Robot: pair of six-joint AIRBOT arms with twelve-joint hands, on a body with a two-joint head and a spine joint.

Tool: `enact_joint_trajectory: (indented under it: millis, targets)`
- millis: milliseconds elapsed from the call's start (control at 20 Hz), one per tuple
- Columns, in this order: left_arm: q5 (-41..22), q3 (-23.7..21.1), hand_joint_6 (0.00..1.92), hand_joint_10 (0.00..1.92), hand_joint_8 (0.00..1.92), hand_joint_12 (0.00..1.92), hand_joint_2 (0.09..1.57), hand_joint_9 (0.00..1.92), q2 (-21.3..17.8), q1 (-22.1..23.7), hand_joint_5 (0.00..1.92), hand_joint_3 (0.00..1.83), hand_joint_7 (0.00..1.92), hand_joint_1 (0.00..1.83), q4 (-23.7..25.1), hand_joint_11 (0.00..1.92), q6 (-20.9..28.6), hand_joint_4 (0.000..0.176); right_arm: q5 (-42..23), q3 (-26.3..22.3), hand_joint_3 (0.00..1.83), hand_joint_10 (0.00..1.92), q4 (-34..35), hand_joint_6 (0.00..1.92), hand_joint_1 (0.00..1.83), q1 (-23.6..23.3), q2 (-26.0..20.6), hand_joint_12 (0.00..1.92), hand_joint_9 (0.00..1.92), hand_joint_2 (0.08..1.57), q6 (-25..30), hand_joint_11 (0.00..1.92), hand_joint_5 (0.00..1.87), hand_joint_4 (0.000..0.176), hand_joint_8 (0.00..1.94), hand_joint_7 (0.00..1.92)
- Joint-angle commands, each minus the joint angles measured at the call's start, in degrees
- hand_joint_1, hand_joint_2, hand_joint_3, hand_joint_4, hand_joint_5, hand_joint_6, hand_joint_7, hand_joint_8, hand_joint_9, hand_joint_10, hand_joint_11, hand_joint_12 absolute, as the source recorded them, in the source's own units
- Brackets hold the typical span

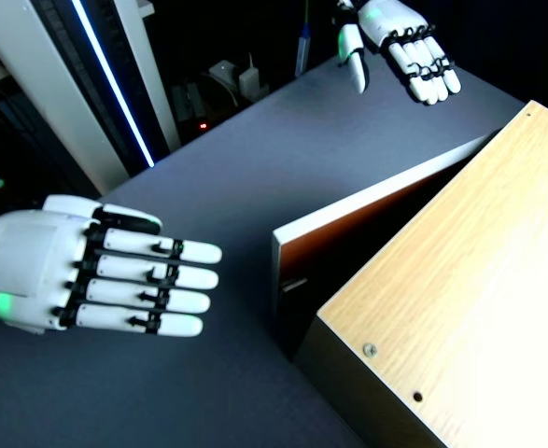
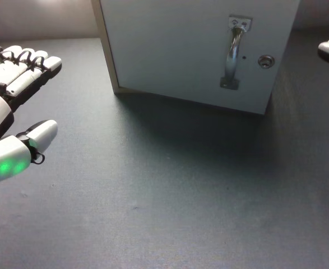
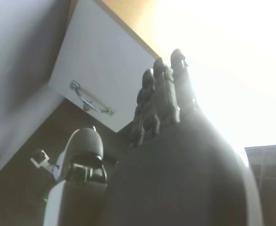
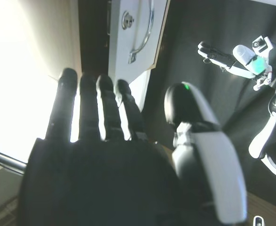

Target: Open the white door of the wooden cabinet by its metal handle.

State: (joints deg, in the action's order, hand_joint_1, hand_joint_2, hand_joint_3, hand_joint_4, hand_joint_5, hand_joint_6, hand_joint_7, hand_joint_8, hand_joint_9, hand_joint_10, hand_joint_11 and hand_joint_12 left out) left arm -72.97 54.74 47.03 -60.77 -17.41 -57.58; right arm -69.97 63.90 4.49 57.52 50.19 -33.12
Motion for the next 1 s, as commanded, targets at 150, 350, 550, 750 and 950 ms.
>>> enact_joint_trajectory:
  millis: [150, 350, 550, 750, 950]
  targets:
    - [-7.3, -0.1, 0.00, 0.00, 0.00, 0.00, 1.51, 0.00, -0.3, 0.6, 0.05, 0.04, 0.00, 0.00, -0.2, 0.00, 0.2, 0.000, -6.2, 0.5, 0.02, 0.00, 1.1, 0.00, 0.00, -0.2, -0.4, 0.02, 0.03, 1.45, 0.3, 0.04, 0.12, 0.000, 0.00, 0.08]
    - [-7.1, -0.1, 0.00, 0.00, 0.00, 0.00, 1.49, 0.00, -0.3, 0.6, 0.05, 0.02, 0.00, 0.00, -0.1, 0.00, 0.3, 0.000, -5.5, 1.6, 0.02, 0.00, 1.2, 0.00, 0.00, -0.5, 0.2, 0.00, 0.00, 1.47, 0.3, 0.00, 0.09, 0.000, 0.00, 0.05]
    - [-7.0, -0.1, 0.01, 0.00, 0.00, 0.00, 1.47, 0.00, -0.2, 0.6, 0.06, 0.01, 0.00, 0.00, 0.0, 0.00, 0.4, 0.000, -3.3, 3.3, 0.01, 0.00, 1.2, 0.00, 0.00, -2.4, 1.0, 0.00, 0.00, 1.46, 0.3, 0.00, 0.04, 0.000, 0.00, 0.00]
    - [-7.0, -0.1, 0.00, 0.00, 0.00, 0.00, 1.49, 0.00, -0.1, 0.6, 0.05, 0.01, 0.00, 0.00, 0.0, 0.00, 0.4, 0.000, 0.4, 5.4, 0.00, 0.00, 0.4, 0.00, 0.00, -5.3, 2.3, 0.00, 0.00, 1.41, 0.2, 0.00, 0.00, 0.000, 0.00, 0.00]
    - [-6.9, -0.1, 0.00, 0.00, 0.00, 0.00, 1.53, 0.00, -0.1, 0.6, 0.05, 0.03, 0.00, 0.00, 0.0, 0.00, 0.4, 0.000, 2.7, 6.6, 0.00, 0.00, -0.5, 0.00, 0.00, -7.4, 3.1, 0.00, 0.00, 1.42, 0.2, 0.00, 0.00, 0.000, 0.00, 0.00]
